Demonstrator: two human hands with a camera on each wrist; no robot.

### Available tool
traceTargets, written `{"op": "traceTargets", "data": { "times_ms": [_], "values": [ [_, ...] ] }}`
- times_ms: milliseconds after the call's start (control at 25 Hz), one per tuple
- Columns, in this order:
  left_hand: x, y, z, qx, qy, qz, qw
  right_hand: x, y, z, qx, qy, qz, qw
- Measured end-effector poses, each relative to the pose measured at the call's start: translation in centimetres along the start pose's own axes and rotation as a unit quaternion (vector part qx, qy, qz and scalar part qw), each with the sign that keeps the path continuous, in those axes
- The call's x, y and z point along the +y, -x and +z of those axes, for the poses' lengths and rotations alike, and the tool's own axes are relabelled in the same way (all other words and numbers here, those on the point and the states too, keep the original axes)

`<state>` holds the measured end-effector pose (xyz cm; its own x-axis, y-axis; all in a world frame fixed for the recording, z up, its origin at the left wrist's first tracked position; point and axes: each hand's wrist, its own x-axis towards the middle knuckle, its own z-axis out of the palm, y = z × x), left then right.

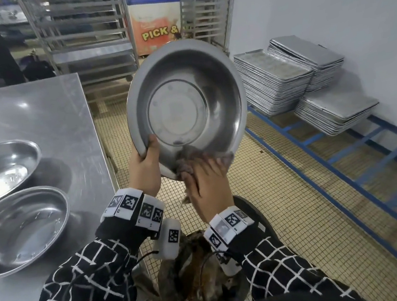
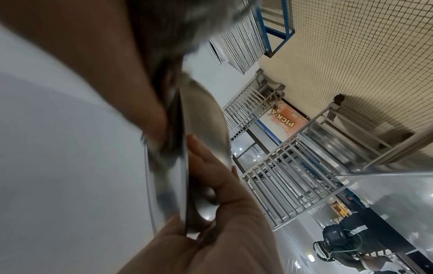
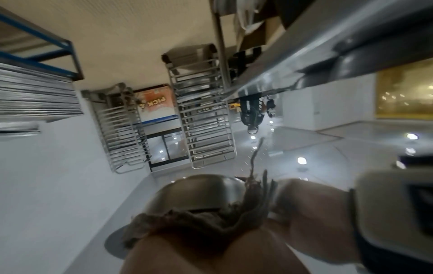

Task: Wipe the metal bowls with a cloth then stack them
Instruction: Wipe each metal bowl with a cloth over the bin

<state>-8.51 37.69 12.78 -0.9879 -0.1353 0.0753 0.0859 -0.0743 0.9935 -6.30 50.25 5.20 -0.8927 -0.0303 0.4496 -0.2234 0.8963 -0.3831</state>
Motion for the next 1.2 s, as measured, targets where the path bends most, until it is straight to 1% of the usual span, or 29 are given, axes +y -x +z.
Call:
{"op": "traceTargets", "data": {
  "times_ms": [80, 120, 280, 320, 400, 480, 560, 640, 720, 760, 840, 920, 960, 1040, 1080, 1160, 1200],
  "values": [
    [0.0, -0.2, -0.3, -0.007, 0.0, 0.001, 1.0, 2.5, 0.1, 0.3, -0.012, 0.051, 0.045, 0.998],
    [0.0, -0.3, -0.5, -0.009, -0.002, 0.001, 1.0, 3.5, -0.1, 0.1, -0.004, 0.043, 0.069, 0.997],
    [-0.7, -0.2, -0.7, -0.007, -0.011, -0.031, 0.999, 6.5, -2.0, -1.9, 0.044, -0.085, 0.13, 0.987],
    [-0.7, -0.2, -0.8, -0.014, -0.015, -0.041, 0.999, 6.8, -2.6, -2.4, 0.05, -0.1, 0.159, 0.981],
    [-0.9, -0.3, -1.2, -0.036, -0.034, -0.064, 0.997, 7.1, -3.7, -3.7, 0.047, -0.141, 0.234, 0.961],
    [-0.9, -0.8, -1.9, -0.066, -0.064, -0.096, 0.991, 7.8, -4.5, -4.8, 0.05, -0.19, 0.279, 0.94],
    [-0.9, -1.4, -2.9, -0.095, -0.086, -0.108, 0.986, 8.6, -5.0, -5.7, 0.029, -0.211, 0.301, 0.93],
    [-0.9, -2.1, -4.0, -0.12, -0.11, -0.119, 0.979, 9.1, -5.1, -6.1, -0.013, -0.241, 0.317, 0.917],
    [-1.2, -2.7, -4.8, -0.127, -0.125, -0.133, 0.975, 9.1, -4.6, -5.9, -0.03, -0.256, 0.329, 0.908],
    [-1.4, -2.8, -4.9, -0.118, -0.128, -0.123, 0.977, 8.8, -4.3, -5.8, -0.023, -0.251, 0.33, 0.91],
    [-2.0, -2.6, -4.8, -0.076, -0.148, -0.06, 0.984, 7.9, -4.0, -5.4, 0.017, -0.235, 0.341, 0.91],
    [-2.7, -1.6, -4.1, -0.032, -0.132, -0.017, 0.991, 6.7, -3.8, -4.9, 0.075, -0.25, 0.37, 0.892],
    [-3.0, -0.9, -3.5, -0.028, -0.101, -0.007, 0.995, 5.9, -3.7, -4.8, 0.099, -0.264, 0.389, 0.877],
    [-3.7, 0.9, -1.9, -0.05, -0.046, -0.014, 0.998, 4.4, -3.3, -4.4, 0.133, -0.3, 0.416, 0.848],
    [-3.8, 1.6, -1.1, -0.059, -0.034, -0.023, 0.997, 3.7, -3.0, -4.3, 0.147, -0.328, 0.418, 0.834],
    [-3.8, 2.5, 0.0, -0.055, -0.02, -0.035, 0.998, 2.5, -2.1, -3.8, 0.175, -0.383, 0.398, 0.815],
    [-3.6, 2.6, 0.3, -0.047, -0.022, -0.036, 0.998, 2.1, -1.7, -3.6, 0.178, -0.4, 0.384, 0.813]
  ]
}}
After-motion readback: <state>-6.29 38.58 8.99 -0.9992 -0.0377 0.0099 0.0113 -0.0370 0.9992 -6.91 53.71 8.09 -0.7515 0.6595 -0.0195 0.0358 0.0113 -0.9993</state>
